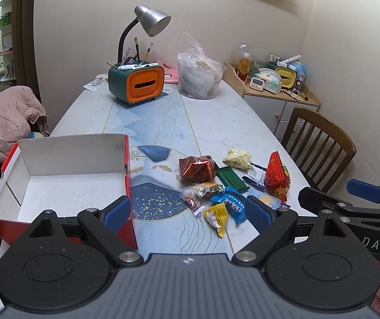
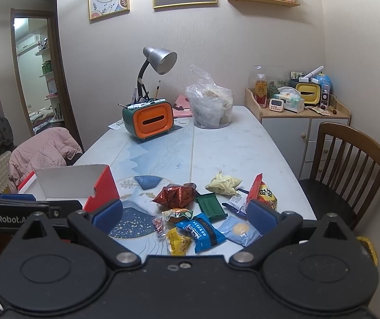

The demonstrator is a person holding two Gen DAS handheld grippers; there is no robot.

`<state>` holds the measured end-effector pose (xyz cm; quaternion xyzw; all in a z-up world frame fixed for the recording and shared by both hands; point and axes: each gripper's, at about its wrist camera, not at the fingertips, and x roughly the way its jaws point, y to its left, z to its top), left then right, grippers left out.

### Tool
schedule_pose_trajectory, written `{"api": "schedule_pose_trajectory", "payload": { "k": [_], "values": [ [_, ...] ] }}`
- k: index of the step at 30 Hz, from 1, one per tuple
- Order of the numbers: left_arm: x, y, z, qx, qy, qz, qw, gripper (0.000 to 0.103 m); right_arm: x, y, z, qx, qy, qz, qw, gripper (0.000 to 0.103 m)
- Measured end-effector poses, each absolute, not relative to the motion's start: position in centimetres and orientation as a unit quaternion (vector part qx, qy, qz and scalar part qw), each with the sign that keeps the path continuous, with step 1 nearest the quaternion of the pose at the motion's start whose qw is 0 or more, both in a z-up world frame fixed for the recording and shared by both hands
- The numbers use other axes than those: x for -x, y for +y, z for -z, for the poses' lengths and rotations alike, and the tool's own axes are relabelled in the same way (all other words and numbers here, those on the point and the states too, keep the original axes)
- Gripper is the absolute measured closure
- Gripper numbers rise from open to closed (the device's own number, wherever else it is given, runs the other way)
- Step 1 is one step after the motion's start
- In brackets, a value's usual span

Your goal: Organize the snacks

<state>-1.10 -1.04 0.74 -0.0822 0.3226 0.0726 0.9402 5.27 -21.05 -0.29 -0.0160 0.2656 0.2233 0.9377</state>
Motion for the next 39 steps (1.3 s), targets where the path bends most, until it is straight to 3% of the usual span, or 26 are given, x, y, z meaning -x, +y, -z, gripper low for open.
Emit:
{"api": "schedule_pose_trajectory", "payload": {
  "k": [23,39],
  "values": [
    [-4.3,-4.4,1.8,0.085,0.363,-0.048,0.927,0.01,-9.0,-24.9,2.7,0.015,0.296,-0.221,0.929,0.003],
    [-9.6,-6.4,5.7,0.097,0.427,-0.051,0.898,0.01,-14.8,-29.2,7.6,0.013,0.362,-0.214,0.907,0.017]
  ]
}}
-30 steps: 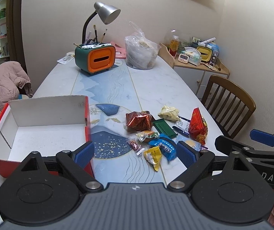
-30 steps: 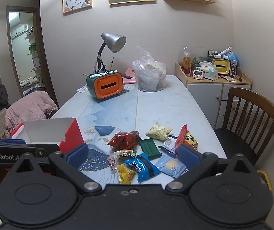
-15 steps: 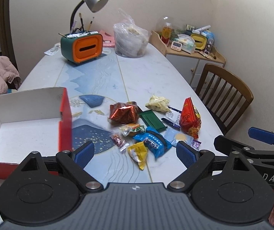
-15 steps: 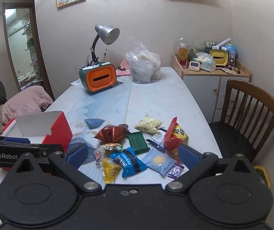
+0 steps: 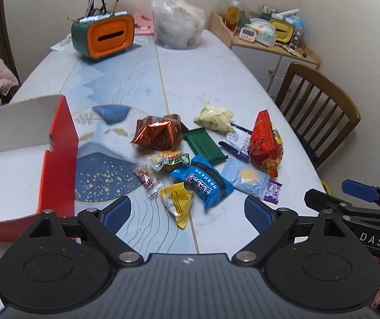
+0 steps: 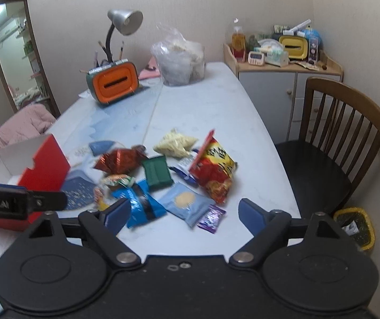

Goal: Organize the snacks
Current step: 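Lower the left tool to the small wrapped candy while the right tool lowers to the purple candy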

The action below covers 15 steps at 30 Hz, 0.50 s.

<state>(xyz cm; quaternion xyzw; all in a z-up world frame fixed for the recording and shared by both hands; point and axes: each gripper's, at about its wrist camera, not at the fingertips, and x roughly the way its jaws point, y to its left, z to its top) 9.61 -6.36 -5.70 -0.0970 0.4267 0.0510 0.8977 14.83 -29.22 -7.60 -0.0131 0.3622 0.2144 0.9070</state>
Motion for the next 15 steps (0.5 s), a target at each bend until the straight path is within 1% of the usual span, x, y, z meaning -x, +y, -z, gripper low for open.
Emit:
{"api": "schedule_pose_trajectory", "payload": {
  "k": [4,7,15],
  "values": [
    [-10.7,-6.4,7.1,0.105,0.44,-0.061,0.89,0.01,-16.1,-29.4,9.0,0.036,0.371,-0.226,0.9,0.02],
    [-11.5,-6.0,8.0,0.109,0.443,-0.077,0.886,0.01,-17.0,-29.6,10.1,0.047,0.379,-0.239,0.893,0.02],
    [-14.2,-2.0,9.8,0.15,0.446,-0.151,0.869,0.01,-20.2,-29.3,13.4,0.1,0.392,-0.255,0.878,0.025]
  ]
}}
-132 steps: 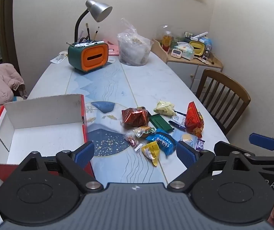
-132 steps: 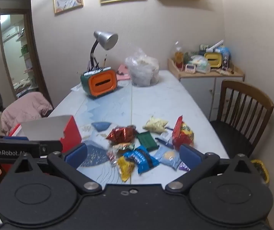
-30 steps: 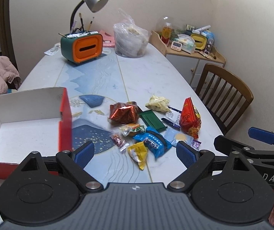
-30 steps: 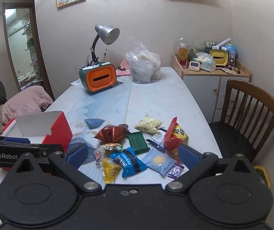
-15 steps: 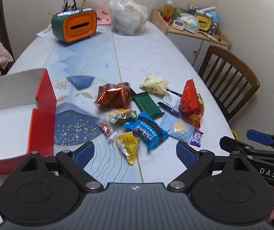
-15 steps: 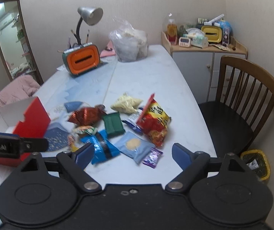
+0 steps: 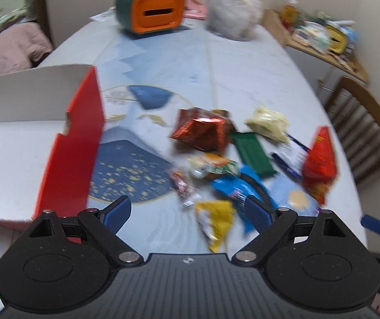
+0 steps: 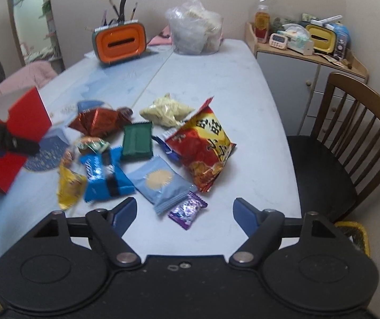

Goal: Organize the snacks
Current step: 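Lower the left tool to the small wrapped candy while the right tool lowers to the purple candy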

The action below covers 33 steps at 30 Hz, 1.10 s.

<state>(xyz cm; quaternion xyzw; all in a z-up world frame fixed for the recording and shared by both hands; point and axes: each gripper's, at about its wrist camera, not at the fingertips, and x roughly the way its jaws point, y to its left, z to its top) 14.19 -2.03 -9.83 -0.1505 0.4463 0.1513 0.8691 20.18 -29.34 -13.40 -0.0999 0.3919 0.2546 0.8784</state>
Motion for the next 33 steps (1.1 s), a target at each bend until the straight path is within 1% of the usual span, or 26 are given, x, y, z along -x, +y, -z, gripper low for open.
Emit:
{"api": "schedule_pose_trajectory", "payload": {
  "k": [2,6,11,14,15,17,19,21,26,29,31,33],
  "values": [
    [-14.9,-1.3,10.5,0.15,0.45,-0.167,0.864,0.011,-20.9,-29.2,14.4,0.11,0.397,-0.259,0.874,0.027],
    [-16.0,0.0,11.7,0.158,0.463,-0.191,0.851,0.015,-22.2,-28.9,16.1,0.12,0.41,-0.271,0.863,0.033],
    [-17.0,0.7,13.1,0.152,0.471,-0.206,0.844,0.015,-22.9,-28.5,16.8,0.133,0.411,-0.29,0.854,0.036],
    [-17.8,0.9,14.0,0.154,0.476,-0.203,0.842,0.015,-23.2,-28.1,17.1,0.141,0.413,-0.3,0.848,0.04],
    [-18.1,0.9,14.3,0.153,0.477,-0.2,0.842,0.015,-23.2,-28.0,17.2,0.142,0.414,-0.303,0.846,0.043],
    [-18.5,0.7,14.7,0.143,0.479,-0.197,0.843,0.015,-23.3,-27.9,17.3,0.144,0.415,-0.307,0.845,0.044],
    [-18.9,0.6,15.3,0.144,0.485,-0.192,0.841,0.018,-23.3,-27.7,17.5,0.148,0.414,-0.308,0.844,0.045],
    [-19.4,0.7,15.8,0.145,0.492,-0.19,0.837,0.025,-23.3,-27.5,17.6,0.152,0.414,-0.307,0.843,0.046],
    [-20.0,0.5,16.4,0.14,0.495,-0.182,0.838,0.03,-23.4,-27.3,17.8,0.158,0.409,-0.306,0.845,0.049],
    [-20.3,0.2,16.9,0.138,0.5,-0.173,0.837,0.039,-23.3,-27.4,17.8,0.159,0.407,-0.304,0.847,0.05],
    [-20.4,-0.1,16.9,0.136,0.496,-0.172,0.84,0.041,-23.3,-27.3,17.8,0.161,0.406,-0.304,0.846,0.052],
    [-20.4,-0.3,16.9,0.135,0.493,-0.167,0.843,0.046,-23.2,-27.3,17.7,0.165,0.403,-0.304,0.847,0.055]
  ]
}}
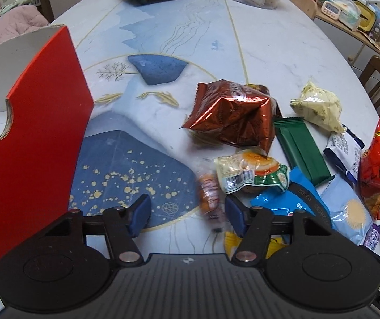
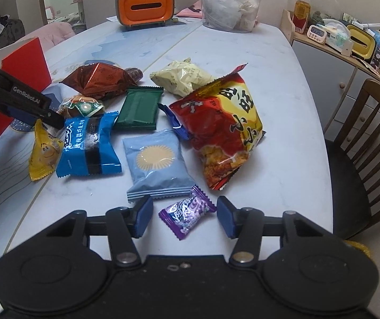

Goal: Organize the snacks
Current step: 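Lower the left tool to the small wrapped candy while the right tool lowers to the purple candy, then close the left tool on the candy while the right tool grasps the purple candy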

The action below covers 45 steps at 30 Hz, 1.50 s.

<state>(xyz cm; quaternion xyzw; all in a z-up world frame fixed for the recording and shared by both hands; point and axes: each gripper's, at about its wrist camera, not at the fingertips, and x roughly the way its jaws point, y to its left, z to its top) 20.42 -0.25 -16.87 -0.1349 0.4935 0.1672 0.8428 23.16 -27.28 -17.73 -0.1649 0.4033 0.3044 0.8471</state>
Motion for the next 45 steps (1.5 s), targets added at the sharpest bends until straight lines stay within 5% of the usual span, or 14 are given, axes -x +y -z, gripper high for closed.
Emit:
{"api": "schedule_pose_trajectory", "payload": {
  "k": [9,45],
  "values": [
    [-20.3,0.0,16.6,0.135,0.486,-0.163,0.848,0.082,-22.9,-26.9,17.6,0.165,0.4,-0.3,0.85,0.072],
    [-13.9,-0.6,12.7,0.131,0.462,-0.105,0.871,0.089,-15.8,-26.5,11.8,0.112,0.379,-0.286,0.873,0.081]
  ]
}}
